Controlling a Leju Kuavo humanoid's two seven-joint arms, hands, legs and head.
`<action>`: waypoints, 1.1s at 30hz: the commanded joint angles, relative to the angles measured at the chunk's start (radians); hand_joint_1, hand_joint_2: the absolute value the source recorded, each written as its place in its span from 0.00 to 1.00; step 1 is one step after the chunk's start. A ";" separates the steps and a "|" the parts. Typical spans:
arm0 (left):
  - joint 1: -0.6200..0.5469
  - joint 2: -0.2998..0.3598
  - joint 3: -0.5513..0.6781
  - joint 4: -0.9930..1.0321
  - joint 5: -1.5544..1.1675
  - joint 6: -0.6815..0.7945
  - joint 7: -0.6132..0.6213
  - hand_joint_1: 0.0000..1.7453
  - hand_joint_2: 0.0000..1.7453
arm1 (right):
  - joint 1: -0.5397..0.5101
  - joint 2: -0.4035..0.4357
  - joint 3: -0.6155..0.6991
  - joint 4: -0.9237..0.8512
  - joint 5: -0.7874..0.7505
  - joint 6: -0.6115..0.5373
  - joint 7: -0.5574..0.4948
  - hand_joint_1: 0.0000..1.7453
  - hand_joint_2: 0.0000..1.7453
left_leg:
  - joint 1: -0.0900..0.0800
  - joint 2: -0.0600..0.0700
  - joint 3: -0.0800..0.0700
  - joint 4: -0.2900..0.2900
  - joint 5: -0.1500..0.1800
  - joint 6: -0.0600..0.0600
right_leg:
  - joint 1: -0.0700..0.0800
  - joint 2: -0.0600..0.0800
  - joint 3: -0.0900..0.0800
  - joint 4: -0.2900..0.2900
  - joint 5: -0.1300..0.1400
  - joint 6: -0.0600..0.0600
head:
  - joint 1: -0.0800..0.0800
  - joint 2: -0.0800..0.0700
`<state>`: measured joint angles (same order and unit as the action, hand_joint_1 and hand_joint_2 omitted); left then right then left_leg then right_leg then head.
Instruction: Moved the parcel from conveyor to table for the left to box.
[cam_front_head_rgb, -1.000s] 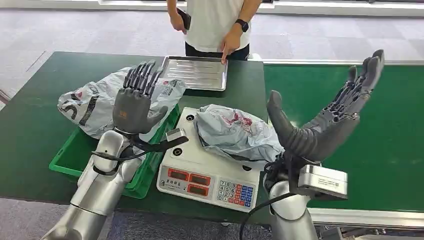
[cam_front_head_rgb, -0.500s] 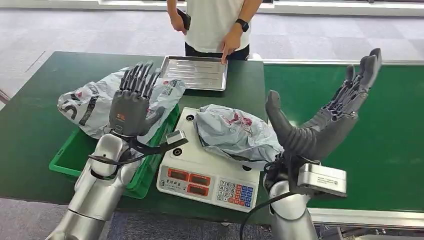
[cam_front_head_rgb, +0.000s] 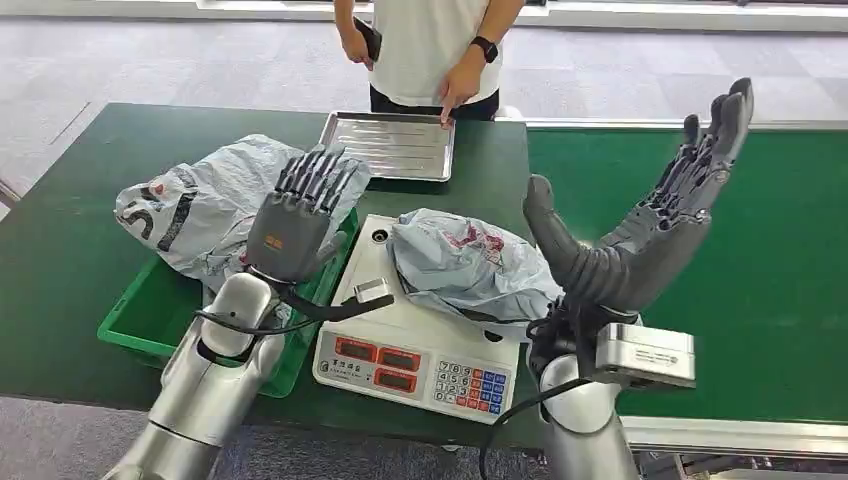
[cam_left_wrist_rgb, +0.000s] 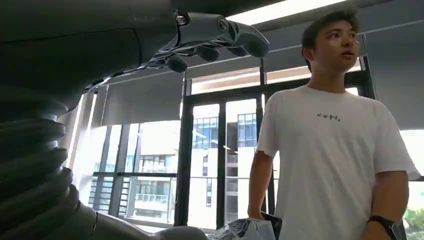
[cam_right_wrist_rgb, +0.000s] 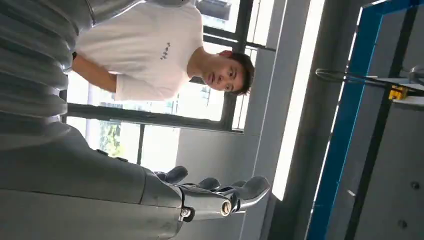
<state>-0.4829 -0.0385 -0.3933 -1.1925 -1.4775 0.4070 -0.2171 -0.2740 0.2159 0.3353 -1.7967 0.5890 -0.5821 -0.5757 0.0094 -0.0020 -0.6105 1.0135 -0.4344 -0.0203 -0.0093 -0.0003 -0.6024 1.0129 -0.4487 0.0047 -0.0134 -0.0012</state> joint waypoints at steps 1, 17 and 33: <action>-0.036 0.019 -0.052 0.080 0.007 -0.005 0.004 0.00 1.00 | -0.047 -0.004 -0.037 0.076 -0.010 -0.002 -0.007 0.00 1.00 | 0.000 0.000 0.003 -0.002 0.000 0.001 | 0.000 0.000 0.003 -0.002 0.001 0.000 | 0.000 0.000; -0.026 0.020 -0.088 0.072 -0.010 -0.022 0.004 0.00 1.00 | -0.068 0.006 -0.042 0.114 -0.016 0.004 -0.008 0.00 1.00 | 0.000 0.000 0.002 -0.002 0.000 0.001 | 0.000 0.000 0.002 -0.002 0.001 0.000 | 0.000 0.000; -0.030 0.023 -0.098 0.071 -0.002 -0.025 -0.001 0.00 1.00 | -0.063 0.005 -0.042 0.114 -0.017 -0.001 -0.010 0.00 1.00 | 0.000 0.000 0.003 -0.003 0.001 0.001 | 0.000 0.000 0.004 -0.004 0.001 0.000 | 0.000 0.000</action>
<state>-0.4829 -0.0381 -0.4349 -1.1620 -1.4805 0.3891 -0.2155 -0.3014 0.2247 0.3273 -1.7411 0.5745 -0.5791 -0.5833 0.0094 -0.0020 -0.6108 1.0135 -0.4344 -0.0203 -0.0094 -0.0004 -0.6026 1.0129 -0.4486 0.0047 -0.0134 -0.0011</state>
